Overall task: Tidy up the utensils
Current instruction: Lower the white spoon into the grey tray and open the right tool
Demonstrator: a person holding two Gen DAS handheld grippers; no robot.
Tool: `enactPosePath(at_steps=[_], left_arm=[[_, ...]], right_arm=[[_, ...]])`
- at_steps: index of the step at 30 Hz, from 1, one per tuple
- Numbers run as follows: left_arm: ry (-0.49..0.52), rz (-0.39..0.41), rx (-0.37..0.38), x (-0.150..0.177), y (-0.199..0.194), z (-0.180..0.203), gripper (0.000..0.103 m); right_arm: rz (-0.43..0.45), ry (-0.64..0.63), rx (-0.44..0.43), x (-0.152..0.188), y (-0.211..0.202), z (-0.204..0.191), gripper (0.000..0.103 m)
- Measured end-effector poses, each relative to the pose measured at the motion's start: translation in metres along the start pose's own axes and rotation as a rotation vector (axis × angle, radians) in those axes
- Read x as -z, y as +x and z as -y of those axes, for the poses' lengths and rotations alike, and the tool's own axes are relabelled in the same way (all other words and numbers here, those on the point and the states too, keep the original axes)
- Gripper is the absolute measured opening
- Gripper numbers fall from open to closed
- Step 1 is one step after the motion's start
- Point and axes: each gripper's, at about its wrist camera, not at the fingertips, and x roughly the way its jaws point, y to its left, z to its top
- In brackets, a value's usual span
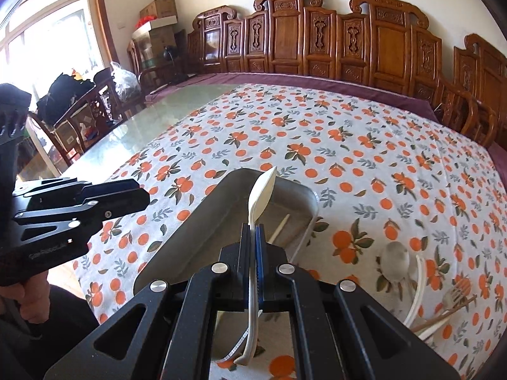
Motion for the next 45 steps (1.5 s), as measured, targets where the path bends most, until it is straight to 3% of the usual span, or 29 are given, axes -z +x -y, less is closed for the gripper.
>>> enactPosePath(at_steps=[15,18,26,33,45], left_arm=[[-0.039,-0.004,-0.032,0.002,-0.001,-0.022,0.019],[-0.041,0.002,-0.033,0.002,-0.002,-0.023,0.020],[-0.038,0.004,-0.032,0.002,-0.004,-0.022,0.020],[-0.031,0.006,-0.019,0.001,-0.004,-0.013,0.020],[0.031,0.001,0.044,0.002,0.004,0.032,0.030]], right_arm=[[-0.072,0.109,-0.014,-0.010,0.058,-0.016,0.004],[-0.076,0.171,-0.048,-0.013,0.064,-0.012,0.004],[-0.079,0.197,-0.100,-0.013,0.067,-0.013,0.008],[-0.042,0.165,-0.092,-0.008,0.041,-0.001,0.008],[0.041,0.092,0.101,0.016,-0.056,0.073,0.008]])
